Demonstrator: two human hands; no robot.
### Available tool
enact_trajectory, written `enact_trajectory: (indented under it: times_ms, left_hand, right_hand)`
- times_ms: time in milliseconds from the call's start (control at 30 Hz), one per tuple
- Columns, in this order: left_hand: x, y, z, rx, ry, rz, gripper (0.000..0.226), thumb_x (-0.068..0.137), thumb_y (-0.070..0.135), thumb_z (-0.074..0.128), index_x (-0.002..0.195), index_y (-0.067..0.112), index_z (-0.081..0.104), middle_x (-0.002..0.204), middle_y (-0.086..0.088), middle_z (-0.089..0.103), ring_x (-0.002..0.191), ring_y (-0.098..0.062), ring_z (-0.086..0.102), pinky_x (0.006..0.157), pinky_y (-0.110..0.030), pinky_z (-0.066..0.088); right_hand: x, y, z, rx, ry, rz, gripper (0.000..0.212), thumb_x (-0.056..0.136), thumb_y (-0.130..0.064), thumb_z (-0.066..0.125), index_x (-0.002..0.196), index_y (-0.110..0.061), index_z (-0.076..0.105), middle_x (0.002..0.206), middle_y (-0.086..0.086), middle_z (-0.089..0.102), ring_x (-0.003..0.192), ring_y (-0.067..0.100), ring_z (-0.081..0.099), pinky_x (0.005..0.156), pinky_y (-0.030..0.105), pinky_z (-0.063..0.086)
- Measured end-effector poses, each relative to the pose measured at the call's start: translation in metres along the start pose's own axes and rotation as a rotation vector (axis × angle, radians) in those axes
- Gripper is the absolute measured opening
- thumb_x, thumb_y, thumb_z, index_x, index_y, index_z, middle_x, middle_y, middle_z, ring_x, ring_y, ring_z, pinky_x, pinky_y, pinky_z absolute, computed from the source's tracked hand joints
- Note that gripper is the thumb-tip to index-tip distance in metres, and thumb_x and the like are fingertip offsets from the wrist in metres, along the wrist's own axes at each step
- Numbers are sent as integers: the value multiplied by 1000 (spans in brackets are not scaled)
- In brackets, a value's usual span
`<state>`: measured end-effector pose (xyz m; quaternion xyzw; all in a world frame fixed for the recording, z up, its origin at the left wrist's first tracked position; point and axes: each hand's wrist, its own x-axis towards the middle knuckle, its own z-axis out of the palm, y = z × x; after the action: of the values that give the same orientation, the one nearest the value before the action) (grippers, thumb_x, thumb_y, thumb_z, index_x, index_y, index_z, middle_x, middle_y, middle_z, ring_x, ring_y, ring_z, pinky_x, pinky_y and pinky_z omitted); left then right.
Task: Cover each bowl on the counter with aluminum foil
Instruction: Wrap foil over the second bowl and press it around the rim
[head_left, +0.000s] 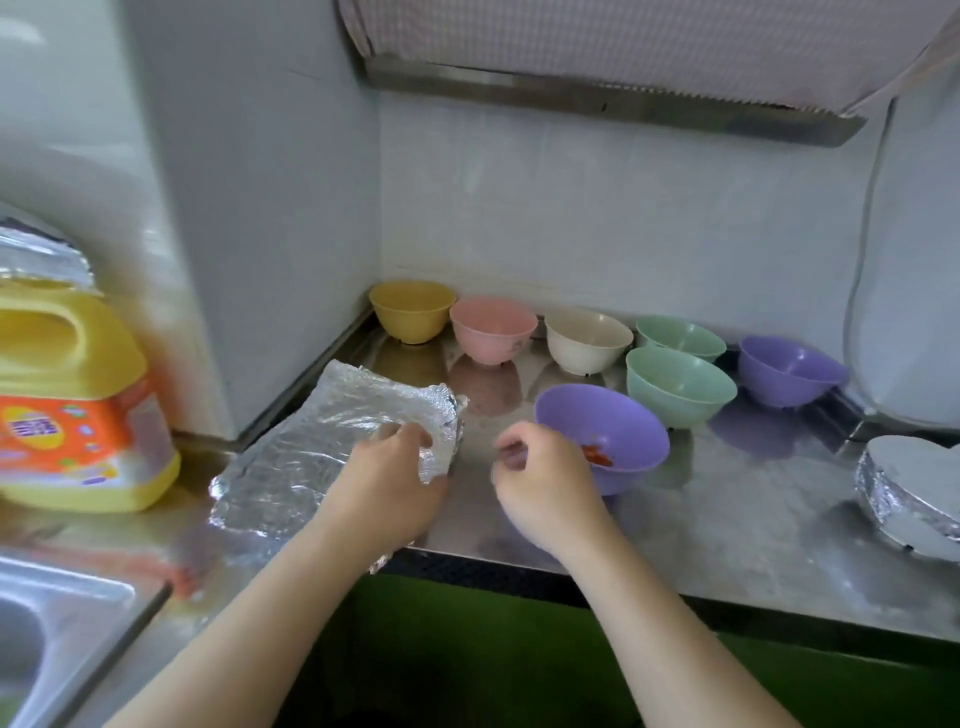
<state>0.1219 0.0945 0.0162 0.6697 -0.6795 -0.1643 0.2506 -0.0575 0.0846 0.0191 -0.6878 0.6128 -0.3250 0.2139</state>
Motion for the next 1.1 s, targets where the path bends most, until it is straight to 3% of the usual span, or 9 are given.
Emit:
enact_trajectory:
  times_ms: [100, 167, 300, 500, 600, 767, 900, 967, 1100]
  left_hand:
    - [-11, -16, 3, 199, -145, -23, 72, 88, 56, 68, 144, 18, 43, 145, -4, 46, 135, -28, 46, 100, -39, 46]
    - [-17, -22, 10, 232, -140, -8, 66, 90, 56, 66, 138, 19, 42, 135, -3, 52, 125, -27, 55, 88, -38, 50]
    - [-13, -28, 10, 227, -32, 8, 41, 100, 49, 54, 129, 21, 51, 121, -3, 63, 104, -26, 65, 77, -37, 53]
    - [-5, -30, 5, 110, -23, -24, 37, 102, 46, 46, 77, 21, 55, 79, 1, 64, 68, -22, 62, 58, -32, 44]
    - [-4, -30, 9, 136, 33, -29, 34, 104, 31, 41, 74, 18, 48, 72, -1, 56, 59, -23, 55, 53, -32, 37]
    - [-10, -19, 11, 187, 230, 192, 10, 104, 26, 48, 103, 25, 58, 85, 9, 60, 69, -22, 59, 55, -31, 38]
    - [-17, -9, 14, 176, 274, 462, 18, 96, 24, 60, 113, 25, 67, 106, 9, 71, 83, -16, 70, 59, -25, 44]
    - [-23, -1, 12, 144, 223, 532, 25, 100, 36, 50, 118, 27, 65, 116, 12, 68, 95, -16, 68, 71, -27, 51]
    - [-36, 13, -1, -12, -10, 507, 55, 93, 74, 46, 133, 38, 56, 135, 23, 55, 121, 1, 53, 99, -25, 46]
  right_hand:
    - [3, -9, 31, 6, -183, 109, 28, 92, -13, 59, 114, -26, 69, 102, -11, 68, 97, 12, 65, 82, 24, 49]
    - [1, -13, 45, 42, -224, 149, 19, 89, -14, 57, 98, -25, 70, 91, -12, 72, 89, 12, 69, 78, 29, 56]
    - [2, -10, 57, 86, -218, 183, 18, 92, -18, 57, 100, -30, 69, 95, -15, 74, 87, 8, 70, 73, 27, 56]
    - [11, -10, 50, 225, -127, 266, 18, 96, -27, 57, 92, -23, 74, 86, -6, 74, 85, 13, 68, 75, 33, 50]
    - [15, -15, 49, 297, -101, 292, 23, 97, -27, 59, 92, -8, 71, 78, 8, 71, 72, 20, 62, 66, 34, 44]
    - [28, -25, 48, 623, -88, 539, 41, 93, -46, 68, 89, -5, 72, 71, 9, 70, 59, 23, 61, 58, 35, 44]
    - [36, -28, 36, 918, -150, 662, 25, 96, -32, 70, 89, -8, 66, 58, 5, 63, 60, 26, 62, 64, 36, 53]
    - [37, -27, 31, 880, -133, 662, 18, 93, -16, 68, 80, -11, 56, 51, 3, 48, 55, 24, 51, 55, 31, 44]
    - [34, -18, 16, 761, -40, 487, 18, 88, -10, 67, 80, -14, 51, 74, 9, 37, 68, 25, 41, 59, 35, 34]
